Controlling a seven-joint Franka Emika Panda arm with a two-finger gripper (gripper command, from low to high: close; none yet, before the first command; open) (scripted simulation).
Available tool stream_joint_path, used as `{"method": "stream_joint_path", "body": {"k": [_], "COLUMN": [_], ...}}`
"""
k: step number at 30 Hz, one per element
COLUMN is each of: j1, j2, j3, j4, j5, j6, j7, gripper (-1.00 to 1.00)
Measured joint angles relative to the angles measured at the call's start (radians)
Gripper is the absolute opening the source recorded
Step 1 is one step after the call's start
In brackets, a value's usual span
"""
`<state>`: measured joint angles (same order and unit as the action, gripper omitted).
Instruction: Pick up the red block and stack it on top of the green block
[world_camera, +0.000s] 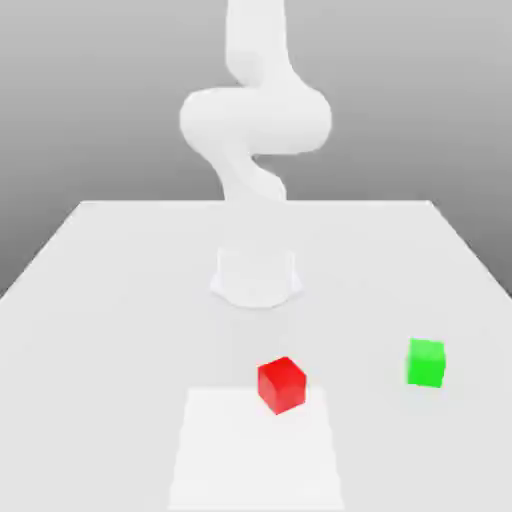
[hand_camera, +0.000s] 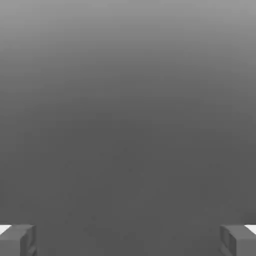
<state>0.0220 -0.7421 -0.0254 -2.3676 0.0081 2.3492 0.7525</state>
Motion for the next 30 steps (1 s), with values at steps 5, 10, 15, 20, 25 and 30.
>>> {"method": "stream_joint_path", "body": {"k": [5,10,15,20,25,30], "j1": [0.050,0.101,0.138,0.166,0.169,0.140], "j2": [0.141,0.282,0.448,0.686,0.799,0.908], "j3": [-0.041,-0.063,-0.061,-0.052,-0.039,0.001], "j4": [-0.160,-0.324,-0.506,-0.571,-0.559,-0.551], "j5": [0.015,0.015,-0.008,-0.002,0.051,0.085], "j6": [0.116,0.232,0.366,0.544,0.640,0.737], "j7": [-0.110,-0.214,-0.316,-0.389,-0.430,-0.451], "gripper": [0.00,0.00,0.00,0.00,0.00,0.00]}}
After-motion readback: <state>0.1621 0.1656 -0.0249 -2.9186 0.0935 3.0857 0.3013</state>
